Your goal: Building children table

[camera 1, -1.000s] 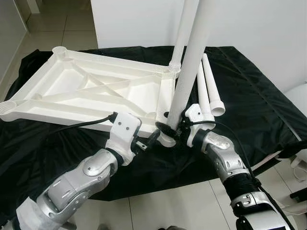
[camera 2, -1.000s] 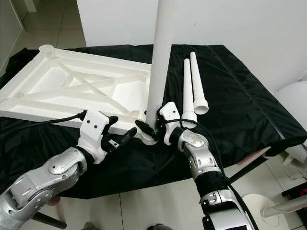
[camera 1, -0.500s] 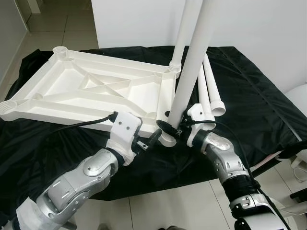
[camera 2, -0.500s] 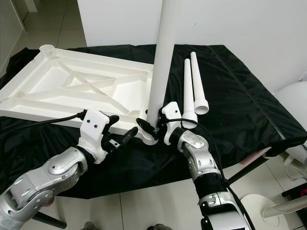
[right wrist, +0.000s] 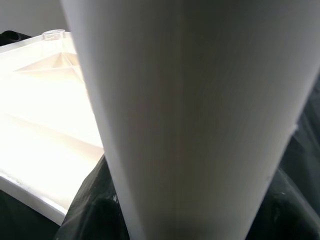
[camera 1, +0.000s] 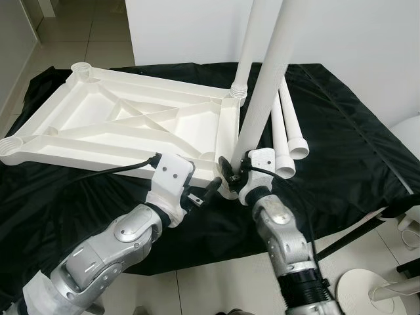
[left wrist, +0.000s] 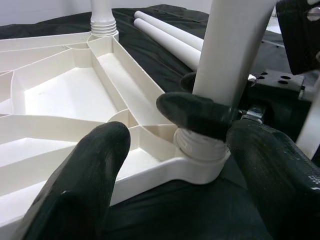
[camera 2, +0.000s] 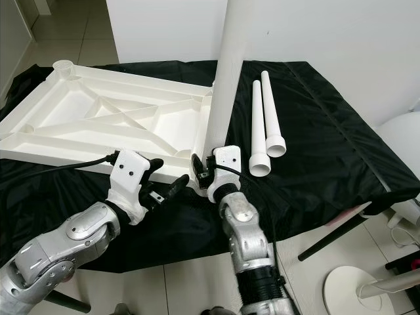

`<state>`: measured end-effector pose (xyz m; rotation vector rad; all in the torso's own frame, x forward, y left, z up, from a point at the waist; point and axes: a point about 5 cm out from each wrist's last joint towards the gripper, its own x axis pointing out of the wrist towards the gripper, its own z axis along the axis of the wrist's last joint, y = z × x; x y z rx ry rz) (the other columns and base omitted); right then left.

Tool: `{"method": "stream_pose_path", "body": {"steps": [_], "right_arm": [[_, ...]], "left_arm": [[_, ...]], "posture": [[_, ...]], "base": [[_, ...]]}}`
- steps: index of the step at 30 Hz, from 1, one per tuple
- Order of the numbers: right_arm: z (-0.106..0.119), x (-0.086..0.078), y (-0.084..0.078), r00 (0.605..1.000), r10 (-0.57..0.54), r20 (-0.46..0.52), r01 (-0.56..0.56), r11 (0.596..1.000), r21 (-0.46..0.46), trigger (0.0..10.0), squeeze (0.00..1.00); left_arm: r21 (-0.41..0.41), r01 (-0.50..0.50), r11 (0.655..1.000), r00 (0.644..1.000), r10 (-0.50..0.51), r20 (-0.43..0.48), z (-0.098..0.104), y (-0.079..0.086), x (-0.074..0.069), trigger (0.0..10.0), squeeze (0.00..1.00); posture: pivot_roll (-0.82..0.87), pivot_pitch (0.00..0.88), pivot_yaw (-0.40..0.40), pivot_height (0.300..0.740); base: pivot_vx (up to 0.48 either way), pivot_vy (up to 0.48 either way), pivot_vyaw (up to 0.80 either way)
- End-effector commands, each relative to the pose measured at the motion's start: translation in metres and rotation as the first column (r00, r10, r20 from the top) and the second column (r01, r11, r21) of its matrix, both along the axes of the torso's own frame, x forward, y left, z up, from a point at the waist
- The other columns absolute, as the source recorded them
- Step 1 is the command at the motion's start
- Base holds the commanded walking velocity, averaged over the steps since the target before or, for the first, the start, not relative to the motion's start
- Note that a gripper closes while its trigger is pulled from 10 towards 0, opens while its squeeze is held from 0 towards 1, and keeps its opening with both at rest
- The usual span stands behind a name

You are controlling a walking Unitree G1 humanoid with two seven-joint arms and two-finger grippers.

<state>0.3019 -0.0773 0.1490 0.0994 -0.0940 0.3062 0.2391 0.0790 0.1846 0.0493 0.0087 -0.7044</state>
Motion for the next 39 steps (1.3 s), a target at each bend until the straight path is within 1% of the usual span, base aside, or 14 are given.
{"method": "stream_pose_path", "body": {"steps": [1, 9, 10, 13, 17, 18, 19, 20, 21, 23, 25, 28, 31, 39], "right_arm": [[-0.006, -0.003, 0.004, 0.999, 0.008, -0.041, -0.006, 0.999, 0.050, 10.0, 0.00], [0.003, -0.009, 0.005, 1.000, 0.004, -0.026, -0.004, 1.000, 0.031, 10.0, 0.00], [0.006, -0.007, -0.002, 1.000, 0.023, -0.002, -0.023, 0.999, 0.032, 10.0, 1.00], [0.013, -0.005, -0.015, 0.997, 0.067, 0.044, -0.068, 0.997, 0.033, 10.0, 1.00], [0.014, -0.005, -0.016, 0.996, 0.071, 0.045, -0.073, 0.997, 0.033, 10.0, 1.00], [0.014, -0.005, -0.017, 0.991, 0.128, 0.051, -0.129, 0.991, 0.018, 10.0, 1.00], [0.014, -0.005, -0.020, 0.981, 0.188, 0.055, -0.187, 0.982, -0.016, 10.0, 0.30], [0.014, -0.005, -0.020, 0.981, 0.188, 0.055, -0.187, 0.982, -0.016, 10.0, 0.30], [0.013, -0.005, -0.024, 0.966, 0.251, 0.055, -0.249, 0.968, -0.043, 10.0, 0.00], [0.012, -0.006, -0.026, 0.956, 0.290, 0.053, -0.287, 0.956, -0.060, 10.0, 0.00], [0.010, -0.003, -0.029, 0.929, 0.365, 0.056, -0.356, 0.926, -0.128, 10.0, 0.00], [0.009, -0.002, -0.030, 0.922, 0.383, 0.058, -0.371, 0.916, -0.154, 10.0, 0.00], [0.007, 0.007, -0.031, 0.874, 0.484, 0.045, -0.461, 0.854, -0.243, 10.0, 0.00], [0.006, 0.027, -0.021, 0.839, 0.544, 0.016, -0.522, 0.813, -0.259, 10.0, 0.00]], "left_arm": [[0.009, 0.269, 0.963, 0.963, -0.269, -0.018, -0.002, -0.010, -0.012, 10.0, 0.00], [0.011, 0.279, 0.960, 0.960, -0.279, -0.022, -0.003, -0.010, -0.013, 10.0, 0.00], [0.016, 0.278, 0.960, 0.960, -0.278, -0.020, -0.002, -0.009, -0.012, 10.0, 0.00], [0.023, 0.277, 0.961, 0.961, -0.276, -0.019, -0.002, -0.008, -0.010, 10.0, 0.00], [0.023, 0.277, 0.961, 0.961, -0.276, -0.019, -0.002, -0.008, -0.010, 10.0, 0.00], [0.024, 0.276, 0.961, 0.961, -0.276, -0.020, -0.002, -0.007, -0.011, 10.0, 0.00], [0.025, 0.276, 0.961, 0.961, -0.275, -0.020, -0.002, -0.007, -0.011, 10.0, 0.00], [0.025, 0.276, 0.961, 0.961, -0.275, -0.020, -0.002, -0.007, -0.011, 10.0, 0.00], [0.027, 0.275, 0.961, 0.961, -0.275, -0.020, -0.002, -0.007, -0.010, 10.0, 0.00], [0.028, 0.275, 0.961, 0.961, -0.275, -0.020, -0.002, -0.007, -0.010, 10.0, 0.00], [0.030, 0.275, 0.961, 0.961, -0.274, -0.019, -0.002, -0.006, -0.009, 10.0, 0.00], [0.031, 0.275, 0.961, 0.961, -0.274, -0.019, -0.002, -0.006, -0.009, 10.0, 0.00], [0.039, 0.278, 0.960, 0.961, -0.278, -0.014, -0.002, -0.006, -0.007, 10.0, 0.00], [0.047, 0.282, 0.958, 0.959, -0.282, -0.004, -0.001, -0.008, -0.006, 10.0, 0.00]], "posture": [[0.03, 0.103, -0.052, 0.740], [0.03, 0.103, -0.048, 0.740], [0.03, 0.103, -0.045, 0.740], [0.03, 0.103, -0.045, 0.740], [0.03, 0.103, -0.045, 0.740], [0.03, 0.102, -0.040, 0.740], [0.03, 0.100, -0.039, 0.740], [0.03, 0.100, -0.039, 0.740], [0.03, 0.099, -0.039, 0.740], [0.03, 0.098, -0.038, 0.740], [0.03, 0.093, -0.033, 0.740], [0.03, 0.093, -0.033, 0.740], [0.02, 0.087, -0.028, 0.740], [0.03, 0.079, -0.030, 0.740]], "base": [[0.000, 0.000, 0.00], [0.000, 0.000, 0.00], [0.000, 0.000, 0.00], [0.000, 0.000, 0.00], [0.000, 0.000, 0.00], [0.000, 0.000, 0.00], [0.000, 0.000, 0.00], [0.000, 0.000, 0.00], [0.000, 0.000, 0.00], [0.000, 0.000, 0.00], [0.000, 0.000, 0.00], [0.000, 0.000, 0.00], [0.000, 0.000, 0.00], [0.000, 0.000, 0.00]]}}
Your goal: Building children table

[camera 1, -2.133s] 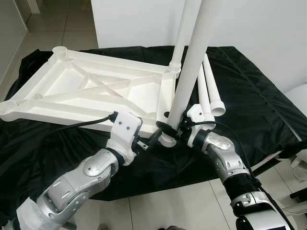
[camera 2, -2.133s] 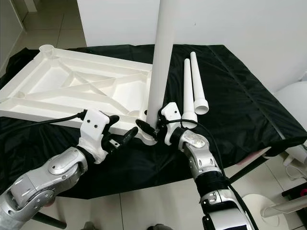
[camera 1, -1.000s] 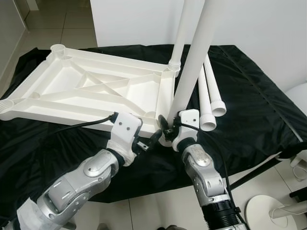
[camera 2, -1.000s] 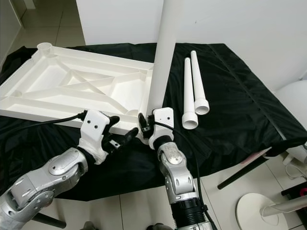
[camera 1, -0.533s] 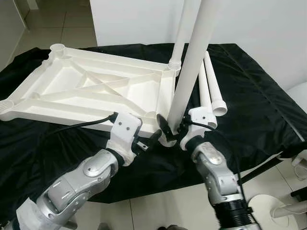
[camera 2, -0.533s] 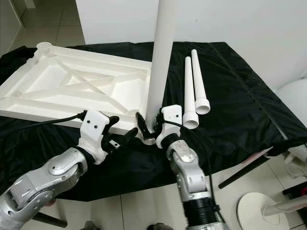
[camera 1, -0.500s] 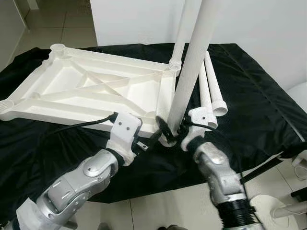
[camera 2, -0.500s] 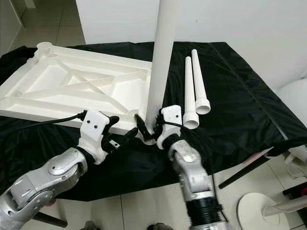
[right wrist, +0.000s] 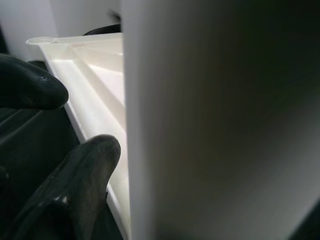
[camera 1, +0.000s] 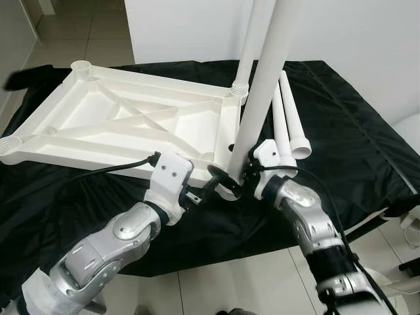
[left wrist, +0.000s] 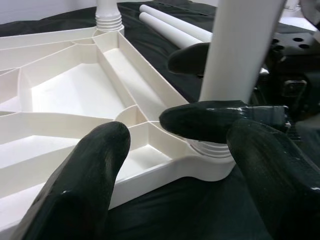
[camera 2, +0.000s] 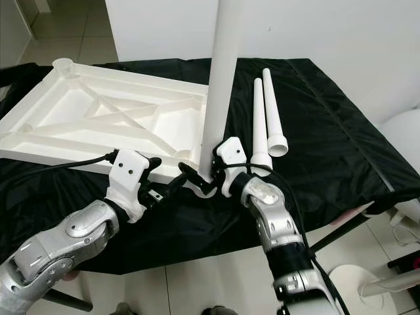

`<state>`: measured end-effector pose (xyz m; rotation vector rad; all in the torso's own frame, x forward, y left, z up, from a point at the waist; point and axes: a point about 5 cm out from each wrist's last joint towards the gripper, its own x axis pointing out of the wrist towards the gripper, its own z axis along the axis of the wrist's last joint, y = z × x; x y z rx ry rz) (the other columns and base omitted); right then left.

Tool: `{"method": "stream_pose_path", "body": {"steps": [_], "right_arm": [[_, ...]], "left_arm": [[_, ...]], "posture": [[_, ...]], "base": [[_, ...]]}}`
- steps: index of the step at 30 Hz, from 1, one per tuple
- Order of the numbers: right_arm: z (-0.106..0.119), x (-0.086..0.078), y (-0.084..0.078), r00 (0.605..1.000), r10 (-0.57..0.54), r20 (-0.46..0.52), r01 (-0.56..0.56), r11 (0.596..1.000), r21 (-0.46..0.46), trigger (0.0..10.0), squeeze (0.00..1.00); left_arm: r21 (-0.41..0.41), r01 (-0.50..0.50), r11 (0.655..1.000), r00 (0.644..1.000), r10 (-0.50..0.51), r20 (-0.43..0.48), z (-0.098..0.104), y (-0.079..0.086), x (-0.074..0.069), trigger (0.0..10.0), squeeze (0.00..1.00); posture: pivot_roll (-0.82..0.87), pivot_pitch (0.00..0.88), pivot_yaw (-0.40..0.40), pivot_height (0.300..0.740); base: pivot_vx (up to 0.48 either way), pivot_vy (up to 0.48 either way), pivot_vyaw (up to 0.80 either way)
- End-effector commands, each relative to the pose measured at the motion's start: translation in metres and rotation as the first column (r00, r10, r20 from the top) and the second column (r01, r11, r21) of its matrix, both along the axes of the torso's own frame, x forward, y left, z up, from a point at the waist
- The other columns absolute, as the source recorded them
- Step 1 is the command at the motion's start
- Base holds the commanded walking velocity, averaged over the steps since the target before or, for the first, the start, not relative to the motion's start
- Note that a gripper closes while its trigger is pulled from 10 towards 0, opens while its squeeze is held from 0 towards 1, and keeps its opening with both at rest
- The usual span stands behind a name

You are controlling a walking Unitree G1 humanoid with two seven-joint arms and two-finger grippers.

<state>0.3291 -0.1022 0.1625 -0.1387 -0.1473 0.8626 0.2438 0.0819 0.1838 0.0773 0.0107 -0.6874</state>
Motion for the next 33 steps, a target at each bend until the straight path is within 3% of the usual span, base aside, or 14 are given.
{"method": "stream_pose_path", "body": {"steps": [1, 2, 3, 14, 15, 17, 20, 23, 26, 33], "right_arm": [[-0.009, 0.002, 0.005, 0.999, 0.025, -0.032, -0.026, 0.999, -0.022, 4.5, 0.00], [-0.010, 0.002, 0.006, 0.999, 0.026, -0.033, -0.026, 0.999, -0.025, 4.5, 0.00], [-0.012, 0.003, 0.006, 0.999, 0.029, -0.045, -0.030, 0.999, -0.021, 0.0, 0.00], [-0.022, 0.006, -0.001, 0.996, 0.046, -0.079, -0.046, 0.999, 0.001, 0.0, 0.00], [-0.022, 0.006, -0.002, 0.996, 0.030, -0.082, -0.030, 1.000, 0.007, 9.5, 0.00], [-0.021, 0.007, -0.004, 0.995, 0.004, -0.096, -0.001, 1.000, 0.025, 10.0, 0.00], [-0.020, 0.009, -0.007, 0.994, -0.039, -0.102, 0.041, 0.999, 0.027, 10.0, 0.00], [-0.018, 0.016, -0.012, 0.971, -0.210, -0.116, 0.214, 0.977, 0.021, 10.0, 0.00], [-0.017, 0.016, -0.011, 0.960, -0.257, -0.108, 0.262, 0.965, 0.031, 10.0, 0.00], [-0.017, 0.008, 0.009, 0.919, -0.369, -0.142, 0.382, 0.921, 0.079, 10.0, 0.00]], "left_arm": [[0.021, 0.298, 0.954, 0.955, -0.297, -0.012, 0.000, -0.011, -0.011, 10.0, 0.00], [0.021, 0.297, 0.955, 0.955, -0.297, -0.011, 0.000, -0.011, -0.011, 10.0, 0.00], [0.024, 0.294, 0.955, 0.956, -0.294, -0.010, 0.001, -0.010, -0.011, 10.0, 0.00], [0.022, 0.291, 0.957, 0.957, -0.291, -0.009, 0.000, -0.011, -0.012, 10.0, 0.00], [0.022, 0.292, 0.956, 0.956, -0.292, -0.009, 0.000, -0.011, -0.012, 10.0, 0.00], [0.022, 0.294, 0.956, 0.956, -0.294, -0.009, -0.001, -0.012, -0.012, 10.0, 0.00], [0.021, 0.296, 0.955, 0.955, -0.296, -0.009, -0.001, -0.012, -0.012, 10.0, 0.00], [0.032, 0.291, 0.956, 0.957, -0.291, 0.001, -0.002, -0.013, -0.010, 10.0, 0.00], [0.033, 0.286, 0.958, 0.958, -0.286, 0.002, -0.004, -0.014, -0.010, 10.0, 0.00], [0.050, 0.266, 0.963, 0.964, -0.267, 0.004, -0.010, -0.015, -0.009, 10.0, 0.00]], "posture": [[0.03, 0.079, -0.031, 0.740], [0.03, 0.079, -0.031, 0.740], [0.04, 0.078, -0.034, 0.740], [0.04, 0.073, -0.042, 0.740], [0.04, 0.071, -0.043, 0.740], [0.03, 0.069, -0.042, 0.740], [0.03, 0.067, -0.042, 0.740], [0.03, 0.062, -0.044, 0.740], [0.02, 0.059, -0.043, 0.740], [0.01, 0.054, -0.050, 0.740]], "base": [[0.000, 0.000, 0.00], [0.000, 0.000, 0.00], [0.000, 0.000, 0.00], [0.000, 0.000, 0.00], [0.000, 0.000, 0.00], [0.000, 0.000, 0.00], [0.000, 0.000, 0.00], [0.000, 0.000, 0.00], [0.000, 0.000, 0.00], [0.000, 0.000, 0.00]]}}
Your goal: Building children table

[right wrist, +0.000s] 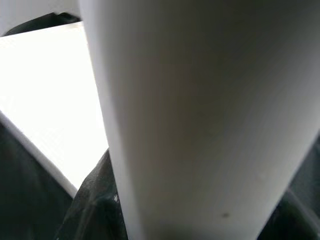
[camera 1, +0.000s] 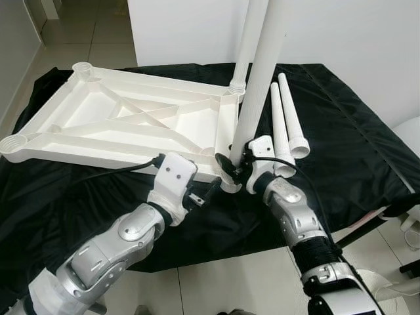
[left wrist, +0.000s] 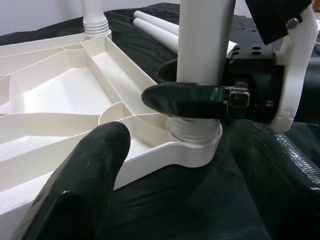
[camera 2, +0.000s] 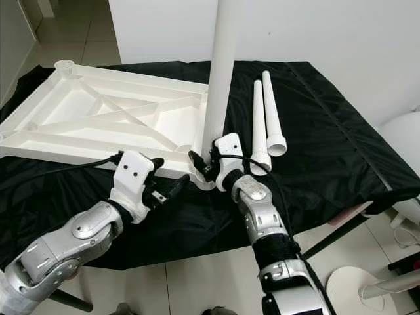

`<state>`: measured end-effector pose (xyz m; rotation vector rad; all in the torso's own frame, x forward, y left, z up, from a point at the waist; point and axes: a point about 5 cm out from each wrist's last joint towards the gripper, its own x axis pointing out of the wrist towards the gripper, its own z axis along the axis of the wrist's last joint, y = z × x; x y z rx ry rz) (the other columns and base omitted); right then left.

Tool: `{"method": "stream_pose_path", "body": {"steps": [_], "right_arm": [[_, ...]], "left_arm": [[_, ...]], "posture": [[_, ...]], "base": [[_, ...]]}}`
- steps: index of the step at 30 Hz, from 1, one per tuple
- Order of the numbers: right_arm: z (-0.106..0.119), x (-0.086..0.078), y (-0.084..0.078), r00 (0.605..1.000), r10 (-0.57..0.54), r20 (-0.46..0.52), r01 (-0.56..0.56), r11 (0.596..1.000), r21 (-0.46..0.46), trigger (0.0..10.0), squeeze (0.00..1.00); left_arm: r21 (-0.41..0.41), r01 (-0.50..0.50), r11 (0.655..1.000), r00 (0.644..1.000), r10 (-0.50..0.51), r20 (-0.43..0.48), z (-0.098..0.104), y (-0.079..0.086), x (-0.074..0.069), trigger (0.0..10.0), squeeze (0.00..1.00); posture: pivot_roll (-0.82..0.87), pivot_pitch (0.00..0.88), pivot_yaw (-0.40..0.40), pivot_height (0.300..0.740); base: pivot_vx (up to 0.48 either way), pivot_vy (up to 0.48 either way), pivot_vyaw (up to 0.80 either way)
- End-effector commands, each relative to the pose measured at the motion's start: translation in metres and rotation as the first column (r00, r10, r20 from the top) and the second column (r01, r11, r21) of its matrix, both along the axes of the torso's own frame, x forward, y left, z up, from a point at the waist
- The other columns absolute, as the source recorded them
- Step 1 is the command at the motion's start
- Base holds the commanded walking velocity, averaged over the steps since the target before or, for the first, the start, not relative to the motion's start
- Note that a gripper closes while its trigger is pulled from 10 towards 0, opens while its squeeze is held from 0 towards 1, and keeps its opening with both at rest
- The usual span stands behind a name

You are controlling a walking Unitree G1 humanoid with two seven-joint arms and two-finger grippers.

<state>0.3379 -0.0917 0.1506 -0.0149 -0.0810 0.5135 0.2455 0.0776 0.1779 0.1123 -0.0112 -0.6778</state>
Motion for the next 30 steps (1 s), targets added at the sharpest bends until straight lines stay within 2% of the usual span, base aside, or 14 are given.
{"method": "stream_pose_path", "body": {"steps": [1, 2, 5, 6, 7, 8, 12, 17, 18, 22, 26, 27, 29, 30], "right_arm": [[-0.006, -0.001, -0.001, 0.999, -0.039, -0.035, 0.039, 0.999, -0.004, 10.0, 0.00], [-0.006, -0.001, 0.002, 0.993, -0.108, -0.044, 0.108, 0.994, 0.009, 10.0, 0.00], [-0.006, -0.002, 0.005, 0.984, -0.169, -0.048, 0.171, 0.985, 0.020, 10.0, 0.00], [-0.006, -0.002, 0.009, 0.964, -0.257, -0.063, 0.261, 0.964, 0.047, 10.0, 0.00], [-0.006, -0.002, 0.009, 0.964, -0.257, -0.063, 0.261, 0.964, 0.047, 10.0, 0.00], [-0.005, -0.004, 0.014, 0.946, -0.314, -0.079, 0.320, 0.944, 0.083, 10.0, 0.00], [0.000, -0.008, 0.025, 0.948, -0.308, -0.076, 0.315, 0.942, 0.114, 10.0, 0.00], [0.008, -0.009, 0.021, 0.952, -0.302, -0.044, 0.305, 0.942, 0.142, 10.0, 0.00], [0.010, -0.010, 0.019, 0.953, -0.302, -0.031, 0.303, 0.939, 0.162, 10.0, 1.00], [0.011, -0.012, 0.015, 0.953, -0.302, -0.013, 0.300, 0.938, 0.173, 10.0, 1.00], [0.008, -0.017, 0.008, 0.951, -0.310, -0.008, 0.308, 0.941, 0.140, 10.0, 1.00], [0.007, -0.020, 0.006, 0.953, -0.303, 0.002, 0.301, 0.946, 0.120, 10.0, 0.94], [0.006, -0.022, 0.004, 0.954, -0.300, 0.008, 0.297, 0.949, 0.107, 10.0, 0.94], [0.005, -0.029, 0.000, 0.962, -0.271, 0.018, 0.268, 0.957, 0.113, 10.0, 0.00]], "left_arm": [[0.025, 0.274, 0.961, 0.962, -0.273, -0.028, -0.004, -0.011, -0.010, 10.0, 0.00], [0.024, 0.267, 0.963, 0.964, -0.266, -0.026, -0.005, -0.010, -0.010, 10.0, 0.00], [0.020, 0.261, 0.965, 0.965, -0.260, -0.024, -0.005, -0.010, -0.010, 10.0, 0.00], [0.018, 0.247, 0.969, 0.969, -0.247, -0.018, -0.005, -0.010, -0.009, 10.0, 0.00], [0.018, 0.247, 0.969, 0.969, -0.247, -0.018, -0.005, -0.010, -0.009, 10.0, 0.00], [0.013, 0.232, 0.973, 0.973, -0.232, -0.015, -0.004, -0.009, -0.008, 10.0, 0.00], [0.012, 0.220, 0.976, 0.976, -0.219, -0.012, -0.004, -0.008, -0.008, 10.0, 0.00], [0.020, 0.225, 0.974, 0.974, -0.224, -0.007, -0.006, -0.009, -0.008, 10.0, 0.00], [0.021, 0.225, 0.974, 0.974, -0.225, -0.005, -0.006, -0.009, -0.008, 10.0, 0.00], [0.022, 0.225, 0.974, 0.974, -0.225, -0.003, -0.006, -0.010, -0.008, 10.0, 0.00], [0.022, 0.226, 0.974, 0.974, -0.226, 0.000, -0.006, -0.010, -0.008, 10.0, 0.00], [0.022, 0.225, 0.974, 0.974, -0.225, 0.002, -0.006, -0.010, -0.008, 10.0, 0.00], [0.021, 0.224, 0.974, 0.975, -0.224, 0.003, -0.006, -0.010, -0.009, 10.0, 0.00], [0.020, 0.223, 0.975, 0.975, -0.223, 0.005, -0.005, -0.010, -0.008, 10.0, 0.00]], "posture": [[0.01, 0.054, -0.050, 0.740], [0.02, 0.052, -0.054, 0.740], [0.02, 0.050, -0.057, 0.740], [0.03, 0.048, -0.059, 0.740], [0.03, 0.048, -0.059, 0.740], [0.03, 0.048, -0.060, 0.740], [0.03, 0.049, -0.057, 0.740], [0.02, 0.048, -0.058, 0.740], [0.02, 0.045, -0.057, 0.740], [0.02, 0.044, -0.055, 0.740], [0.02, 0.046, -0.052, 0.740], [0.02, 0.046, -0.052, 0.740], [0.02, 0.048, -0.049, 0.740], [0.02, 0.048, -0.048, 0.740]], "base": [[0.000, 0.000, 0.00], [0.000, 0.000, 0.00], [0.000, 0.000, 0.00], [0.000, 0.000, 0.00], [0.000, 0.000, 0.00], [0.000, 0.000, 0.00], [0.000, 0.000, 0.00], [0.000, 0.000, 0.00], [0.000, 0.000, 0.00], [0.000, 0.000, 0.00], [0.000, 0.000, 0.00], [0.000, 0.000, 0.00], [0.000, 0.000, 0.00], [0.000, 0.000, 0.00]]}}
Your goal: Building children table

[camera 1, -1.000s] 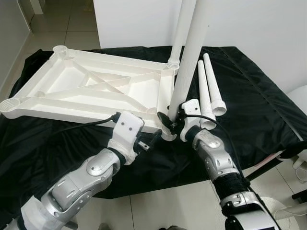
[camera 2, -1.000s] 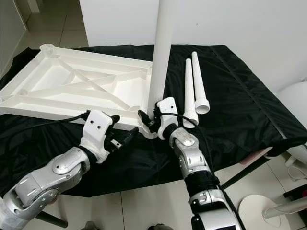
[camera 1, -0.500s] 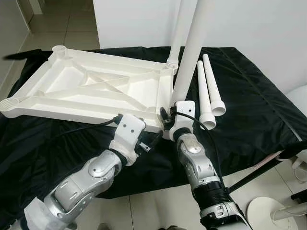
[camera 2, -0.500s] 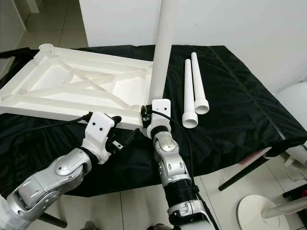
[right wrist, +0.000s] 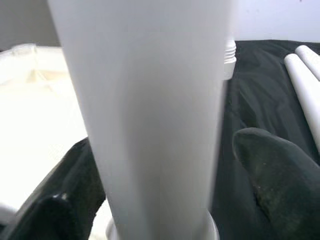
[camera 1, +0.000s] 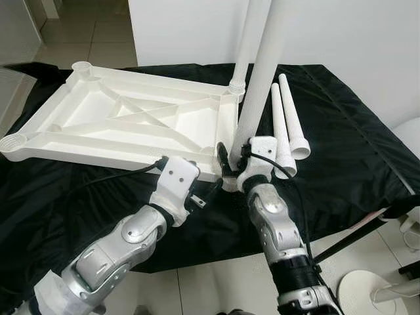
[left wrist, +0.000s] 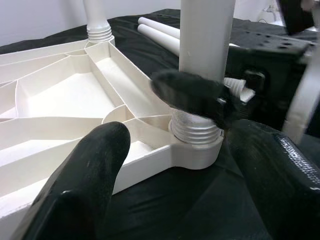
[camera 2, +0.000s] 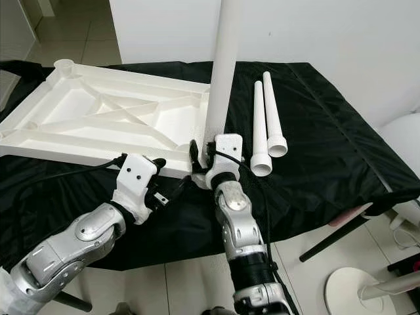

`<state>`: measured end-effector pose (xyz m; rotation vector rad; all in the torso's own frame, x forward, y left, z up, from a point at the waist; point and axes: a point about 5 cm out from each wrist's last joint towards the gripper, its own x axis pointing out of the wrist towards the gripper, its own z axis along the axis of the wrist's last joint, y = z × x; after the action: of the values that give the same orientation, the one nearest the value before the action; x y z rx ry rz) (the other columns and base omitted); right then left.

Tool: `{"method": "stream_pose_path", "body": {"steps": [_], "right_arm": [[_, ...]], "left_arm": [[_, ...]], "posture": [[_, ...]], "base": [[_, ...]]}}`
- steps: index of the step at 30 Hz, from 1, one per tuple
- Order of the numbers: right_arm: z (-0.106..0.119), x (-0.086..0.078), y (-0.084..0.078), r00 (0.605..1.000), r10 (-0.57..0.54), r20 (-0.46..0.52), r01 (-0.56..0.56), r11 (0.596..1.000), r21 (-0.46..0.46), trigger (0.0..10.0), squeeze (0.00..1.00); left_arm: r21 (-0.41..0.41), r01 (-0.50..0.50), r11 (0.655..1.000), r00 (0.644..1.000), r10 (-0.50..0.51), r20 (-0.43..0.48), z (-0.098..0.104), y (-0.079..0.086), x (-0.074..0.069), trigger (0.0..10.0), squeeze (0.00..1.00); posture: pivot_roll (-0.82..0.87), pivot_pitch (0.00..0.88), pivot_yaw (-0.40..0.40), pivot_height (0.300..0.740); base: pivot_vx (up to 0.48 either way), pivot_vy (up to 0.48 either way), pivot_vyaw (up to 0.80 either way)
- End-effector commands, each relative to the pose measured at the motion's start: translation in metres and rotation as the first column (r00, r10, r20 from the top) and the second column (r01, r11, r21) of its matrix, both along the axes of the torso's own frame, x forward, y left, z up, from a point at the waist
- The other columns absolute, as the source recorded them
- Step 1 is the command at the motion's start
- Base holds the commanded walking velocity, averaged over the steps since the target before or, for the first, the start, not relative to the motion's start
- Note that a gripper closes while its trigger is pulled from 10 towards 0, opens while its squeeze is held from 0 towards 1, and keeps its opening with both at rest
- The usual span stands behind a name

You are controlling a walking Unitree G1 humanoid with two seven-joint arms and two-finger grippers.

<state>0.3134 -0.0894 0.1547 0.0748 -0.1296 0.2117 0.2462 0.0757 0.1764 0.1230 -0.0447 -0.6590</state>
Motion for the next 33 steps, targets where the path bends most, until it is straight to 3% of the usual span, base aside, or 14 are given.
{"method": "stream_pose_path", "body": {"steps": [1, 6, 9, 10, 11, 12, 16, 17, 18, 21, 22, 23, 28, 33], "right_arm": [[0.001, -0.005, -0.002, 1.000, 0.023, 0.010, -0.023, 1.000, -0.003, 10.0, 0.00], [-0.008, -0.023, -0.017, 0.998, 0.049, 0.027, -0.048, 0.998, -0.043, 10.0, 0.00], [-0.010, -0.026, -0.020, 0.998, 0.057, 0.024, -0.056, 0.998, -0.040, 10.0, 0.00], [-0.011, -0.029, -0.021, 0.998, 0.065, 0.020, -0.064, 0.997, -0.042, 7.9, 0.00], [-0.011, -0.029, -0.021, 0.998, 0.065, 0.020, -0.064, 0.997, -0.042, 7.9, 0.00], [-0.012, -0.036, -0.024, 0.996, 0.085, 0.018, -0.084, 0.996, -0.042, 1.8, 0.00], [-0.011, -0.044, -0.023, 0.992, 0.124, 0.034, -0.122, 0.992, -0.040, 1.8, 0.00], [-0.012, -0.046, -0.021, 0.990, 0.140, 0.028, -0.139, 0.990, -0.034, 0.0, 0.00], [-0.013, -0.047, -0.019, 0.987, 0.162, 0.023, -0.161, 0.987, -0.029, 0.7, 0.00], [-0.012, -0.049, -0.013, 0.976, 0.216, 0.020, -0.216, 0.976, -0.007, 0.0, 0.00], [-0.011, -0.049, -0.012, 0.974, 0.227, 0.024, -0.227, 0.974, -0.010, 7.3, 0.00], [-0.010, -0.050, -0.011, 0.972, 0.235, 0.027, -0.235, 0.972, -0.010, 10.0, 0.00], [-0.009, -0.051, -0.010, 0.964, 0.264, 0.030, -0.264, 0.965, -0.002, 10.0, 0.00], [-0.001, -0.040, -0.012, 0.936, 0.351, 0.035, -0.351, 0.936, 0.000, 10.0, 0.00]], "left_arm": [[0.021, 0.239, 0.971, 0.971, -0.239, -0.031, -0.004, -0.008, -0.009, 10.0, 0.00], [0.021, 0.244, 0.970, 0.970, -0.243, -0.031, -0.004, -0.007, -0.009, 10.0, 0.00], [0.022, 0.241, 0.970, 0.970, -0.240, -0.027, -0.003, -0.007, -0.008, 10.0, 0.00], [0.023, 0.238, 0.971, 0.971, -0.237, -0.024, -0.003, -0.006, -0.007, 10.0, 0.00], [0.023, 0.238, 0.971, 0.971, -0.237, -0.024, -0.003, -0.006, -0.007, 10.0, 0.00], [0.009, 0.211, 0.978, 0.978, -0.210, -0.010, 0.000, -0.004, -0.003, 10.0, 0.00], [-0.009, 0.180, 0.984, 0.984, -0.180, 0.006, 0.003, -0.002, 0.002, 10.0, 0.00], [-0.013, 0.169, 0.985, 0.985, -0.169, 0.022, 0.006, -0.001, 0.004, 10.0, 0.00], [-0.025, 0.152, 0.988, 0.988, -0.152, 0.034, 0.008, 0.001, 0.006, 10.0, 0.00], [-0.039, 0.114, 0.993, 0.992, -0.111, 0.065, 0.012, 0.004, 0.010, 10.0, 0.00], [-0.039, 0.104, 0.994, 0.993, -0.101, 0.069, 0.013, 0.004, 0.011, 10.0, 0.00], [-0.038, 0.096, 0.995, 0.993, -0.093, 0.068, 0.013, 0.005, 0.012, 10.0, 0.00], [-0.029, 0.081, 0.996, 0.995, -0.079, 0.068, 0.013, 0.006, 0.013, 10.0, 0.00], [0.078, -0.067, 0.995, 0.995, 0.061, 0.081, 0.002, 0.014, 0.032, 10.0, 0.00]], "posture": [[0.02, 0.048, -0.048, 0.740], [0.01, 0.053, -0.041, 0.740], [0.01, 0.053, -0.041, 0.740], [0.01, 0.053, -0.040, 0.740], [0.01, 0.053, -0.040, 0.740], [0.00, 0.054, -0.039, 0.740], [0.00, 0.054, -0.039, 0.740], [-0.01, 0.058, -0.038, 0.740], [-0.01, 0.058, -0.038, 0.740], [-0.01, 0.058, -0.038, 0.740], [0.00, 0.059, -0.039, 0.740], [0.00, 0.058, -0.040, 0.740], [0.00, 0.059, -0.041, 0.740], [0.00, 0.059, -0.039, 0.740]], "base": [[0.000, 0.000, 0.00], [0.000, 0.000, 0.00], [0.000, 0.000, 0.00], [0.000, 0.000, 0.00], [0.000, 0.000, 0.00], [0.000, 0.000, 0.00], [0.000, 0.000, 0.00], [0.000, 0.000, 0.00], [0.000, 0.000, 0.00], [0.000, 0.000, 0.00], [0.000, 0.000, 0.00], [0.000, 0.000, 0.00], [0.000, 0.000, 0.00], [0.000, 0.000, 0.00]]}}
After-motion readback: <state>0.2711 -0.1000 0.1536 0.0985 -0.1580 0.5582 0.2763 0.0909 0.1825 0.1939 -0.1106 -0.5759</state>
